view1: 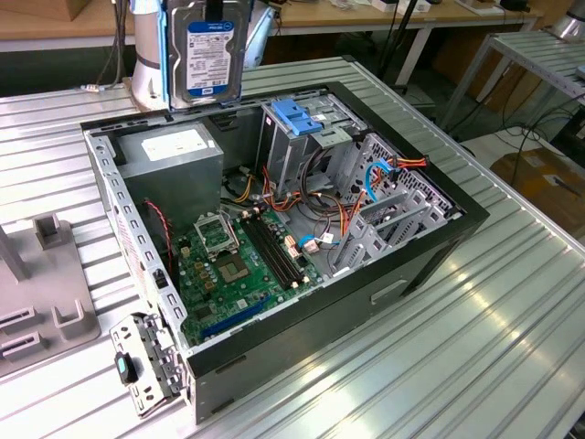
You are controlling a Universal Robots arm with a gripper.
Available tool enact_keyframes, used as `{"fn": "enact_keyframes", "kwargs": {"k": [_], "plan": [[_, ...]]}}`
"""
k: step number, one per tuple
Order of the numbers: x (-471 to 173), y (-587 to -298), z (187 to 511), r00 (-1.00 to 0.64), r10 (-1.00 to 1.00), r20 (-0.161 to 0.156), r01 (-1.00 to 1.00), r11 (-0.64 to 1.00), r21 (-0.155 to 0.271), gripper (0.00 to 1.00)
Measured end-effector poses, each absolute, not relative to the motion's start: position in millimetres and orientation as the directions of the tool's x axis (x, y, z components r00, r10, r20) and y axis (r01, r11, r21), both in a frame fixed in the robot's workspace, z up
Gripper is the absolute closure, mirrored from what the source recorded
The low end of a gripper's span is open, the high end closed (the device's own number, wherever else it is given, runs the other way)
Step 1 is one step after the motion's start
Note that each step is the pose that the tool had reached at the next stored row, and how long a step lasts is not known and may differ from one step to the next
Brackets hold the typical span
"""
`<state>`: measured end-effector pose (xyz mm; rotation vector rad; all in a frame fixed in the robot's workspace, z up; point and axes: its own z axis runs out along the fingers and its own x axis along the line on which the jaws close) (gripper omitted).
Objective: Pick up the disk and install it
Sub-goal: 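Pick up the disk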
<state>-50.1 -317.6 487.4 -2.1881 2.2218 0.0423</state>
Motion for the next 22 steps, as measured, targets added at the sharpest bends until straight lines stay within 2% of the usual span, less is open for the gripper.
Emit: {"fn": "enact_keyframes", "kwargs": {"k": [22], "plan": [[74,-318,487,-0.015,-0.999,-0.035,-1.000,0.015,0.003,0.65]]}}
